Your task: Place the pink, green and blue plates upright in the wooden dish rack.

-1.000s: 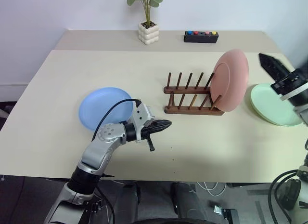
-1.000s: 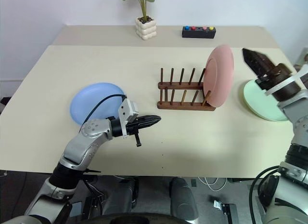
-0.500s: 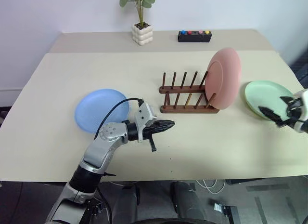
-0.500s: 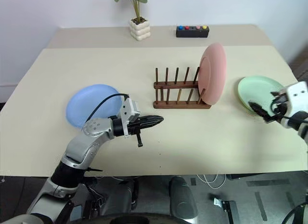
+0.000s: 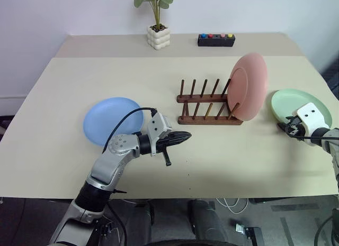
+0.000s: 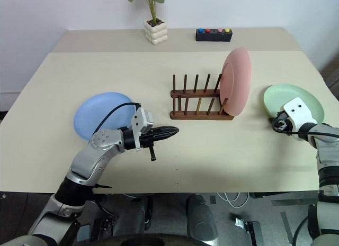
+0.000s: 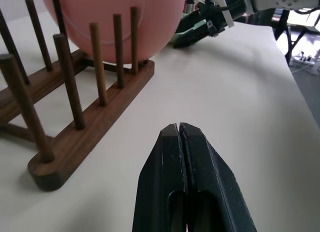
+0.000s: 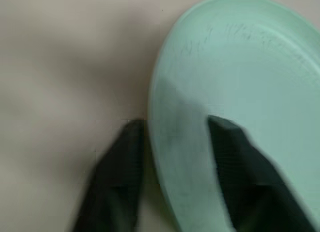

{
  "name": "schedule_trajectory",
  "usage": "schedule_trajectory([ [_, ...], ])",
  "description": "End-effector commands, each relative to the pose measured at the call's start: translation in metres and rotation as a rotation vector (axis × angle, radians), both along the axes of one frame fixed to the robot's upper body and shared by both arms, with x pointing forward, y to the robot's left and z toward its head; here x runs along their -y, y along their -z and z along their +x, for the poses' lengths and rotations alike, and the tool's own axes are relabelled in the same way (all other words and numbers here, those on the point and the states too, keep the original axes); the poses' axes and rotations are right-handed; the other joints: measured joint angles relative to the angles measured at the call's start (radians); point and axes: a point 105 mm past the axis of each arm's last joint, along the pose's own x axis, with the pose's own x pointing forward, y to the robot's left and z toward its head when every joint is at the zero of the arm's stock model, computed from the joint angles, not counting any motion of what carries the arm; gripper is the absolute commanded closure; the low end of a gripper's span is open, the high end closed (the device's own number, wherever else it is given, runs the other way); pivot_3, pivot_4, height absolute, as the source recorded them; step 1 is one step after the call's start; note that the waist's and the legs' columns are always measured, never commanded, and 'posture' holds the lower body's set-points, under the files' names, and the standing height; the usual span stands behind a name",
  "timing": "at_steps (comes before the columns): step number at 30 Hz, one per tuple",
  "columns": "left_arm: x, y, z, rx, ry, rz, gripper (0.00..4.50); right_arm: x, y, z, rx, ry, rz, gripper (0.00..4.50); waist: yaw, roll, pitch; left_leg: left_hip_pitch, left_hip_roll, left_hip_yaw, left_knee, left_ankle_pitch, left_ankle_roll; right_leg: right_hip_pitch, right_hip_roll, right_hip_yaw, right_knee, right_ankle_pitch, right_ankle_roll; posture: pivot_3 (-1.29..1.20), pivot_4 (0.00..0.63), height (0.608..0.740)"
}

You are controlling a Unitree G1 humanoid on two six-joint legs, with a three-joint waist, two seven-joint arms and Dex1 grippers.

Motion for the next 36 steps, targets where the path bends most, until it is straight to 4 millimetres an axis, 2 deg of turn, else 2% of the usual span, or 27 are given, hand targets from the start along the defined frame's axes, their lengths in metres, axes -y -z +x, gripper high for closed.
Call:
schedule_trajectory([
  [1,0.001,-0.008,-0.003,0.034,0.004,-0.024,4.50,0.002,-0.004,0.001,0.021,-0.003,-0.021,4.25,0.000,0.000,0.000,0.000,0.000,0.000,0.000,0.000,0.000,0.000,0.000,0.000,0.000,0.000,0.000,0.00,0.150,0.730],
  [2,0.001,-0.008,-0.003,0.034,0.004,-0.024,4.50,0.002,-0.006,0.001,0.031,-0.006,-0.027,4.39,-0.001,0.000,0.000,0.000,0.000,0.000,0.000,0.000,0.000,0.000,0.000,0.000,0.000,0.000,0.001,0.00,0.150,0.730],
  [4,0.002,-0.008,-0.003,0.035,0.005,-0.023,4.50,0.003,-0.011,0.001,0.059,-0.005,-0.046,4.39,-0.001,0.000,0.000,0.001,0.000,0.000,0.000,0.000,0.000,0.000,0.000,0.000,0.000,0.000,0.001,0.00,0.150,0.730],
  [6,0.002,-0.008,-0.003,0.036,0.007,-0.022,4.50,0.005,-0.025,0.004,0.126,0.001,-0.115,4.39,-0.001,0.000,0.000,0.000,0.000,0.000,0.000,0.000,0.000,0.000,0.000,0.000,0.000,0.000,0.001,0.00,0.150,0.730],
  [8,0.003,-0.007,-0.003,0.037,0.009,-0.020,4.50,0.009,-0.058,0.012,0.286,0.044,-0.207,4.39,-0.002,0.000,0.000,0.000,0.000,0.000,0.000,0.000,0.000,0.000,0.000,0.000,0.000,0.000,0.001,0.00,0.150,0.730],
  [10,0.003,-0.007,-0.003,0.037,0.013,-0.019,4.50,0.003,-0.103,0.017,0.475,0.049,-0.297,4.39,-0.002,0.001,0.000,0.000,0.000,0.000,0.000,0.000,0.000,0.000,0.000,0.000,0.000,0.000,0.001,0.00,0.150,0.730],
  [13,0.005,-0.006,-0.002,0.036,0.021,-0.017,4.50,-0.033,-0.160,0.019,0.692,-0.053,-0.380,4.39,-0.008,0.005,0.001,0.000,0.000,0.001,-0.001,0.000,0.000,-0.001,0.000,0.001,0.001,0.001,0.001,0.00,0.150,0.730],
  [16,0.005,-0.006,-0.002,0.036,0.025,-0.015,4.50,-0.054,-0.181,0.017,0.768,-0.106,-0.409,4.39,-0.005,0.005,0.001,0.001,0.000,0.000,-0.002,0.000,0.000,-0.002,0.001,0.001,0.002,0.001,0.002,0.00,0.150,0.730],
  [17,0.005,-0.006,-0.001,0.037,0.025,-0.015,4.50,-0.069,-0.197,0.015,0.823,-0.155,-0.437,4.39,-0.003,0.005,0.000,0.001,0.001,0.000,-0.002,0.000,0.000,-0.002,0.001,0.000,0.002,0.001,0.002,0.00,0.150,0.730],
  [18,0.005,-0.006,0.000,0.039,0.024,-0.015,4.50,-0.093,-0.217,0.012,0.899,-0.230,-0.456,4.39,-0.001,0.005,0.001,0.001,0.001,-0.001,-0.002,0.000,0.000,-0.002,0.001,0.000,0.002,0.001,0.002,0.00,0.150,0.730],
  [21,0.005,-0.007,0.002,0.049,0.013,-0.016,4.50,-0.140,-0.246,0.000,1.024,-0.387,-0.473,4.39,-0.002,0.005,0.001,-0.001,0.000,0.000,0.000,0.000,0.000,-0.002,0.000,0.000,0.001,0.001,0.002,0.00,0.150,0.730],
  [24,0.002,-0.007,0.006,0.066,-0.022,-0.020,4.50,-0.186,-0.256,-0.014,1.075,-0.570,-0.364,4.39,-0.001,0.005,0.001,-0.001,0.000,-0.001,-0.001,0.000,0.000,-0.002,0.000,0.000,0.001,0.001,0.002,0.00,0.150,0.730],
  [27,-0.003,-0.009,0.009,0.074,-0.051,-0.031,4.50,-0.235,-0.257,-0.041,1.017,-0.818,0.091,4.39,-0.002,0.004,0.001,-0.001,0.000,-0.002,-0.001,0.000,0.000,-0.001,0.000,-0.001,0.001,0.001,0.002,0.00,0.150,0.730],
  [29,-0.006,-0.009,0.010,0.077,-0.064,-0.030,4.50,-0.249,-0.252,-0.053,0.917,-0.912,0.314,4.39,0.000,0.004,0.001,-0.001,0.000,-0.003,-0.001,0.000,0.000,-0.001,0.000,-0.001,0.002,0.001,0.002,0.00,0.150,0.730],
  [31,-0.008,-0.009,0.010,0.080,-0.072,-0.030,4.50,-0.254,-0.248,-0.061,0.834,-0.959,0.462,4.39,0.009,0.004,0.001,-0.002,0.000,-0.004,0.000,0.000,0.000,-0.001,0.000,-0.003,0.002,0.001,0.002,0.00,0.150,0.730],
  [32,-0.009,-0.009,0.010,0.080,-0.076,-0.030,4.50,-0.256,-0.244,-0.064,0.752,-0.974,0.607,4.39,0.015,0.004,0.001,-0.002,0.000,-0.004,0.000,0.000,0.000,-0.001,0.000,-0.003,0.002,0.001,0.002,0.00,0.150,0.730],
  [34,-0.010,-0.009,0.010,0.080,-0.080,-0.029,4.50,-0.256,-0.235,-0.064,0.626,-0.959,0.789,4.39,0.022,0.004,0.001,-0.002,0.000,-0.004,0.001,0.000,0.000,-0.001,0.000,-0.003,0.002,0.001,0.001,0.00,0.150,0.730],
  [36,-0.011,-0.008,0.010,0.080,-0.081,-0.028,4.50,-0.253,-0.229,-0.062,0.562,-0.925,0.865,4.39,0.025,0.004,0.001,-0.002,0.000,-0.004,0.001,0.000,0.000,-0.001,0.000,-0.003,0.002,-0.001,-0.002,0.00,0.150,0.730],
])
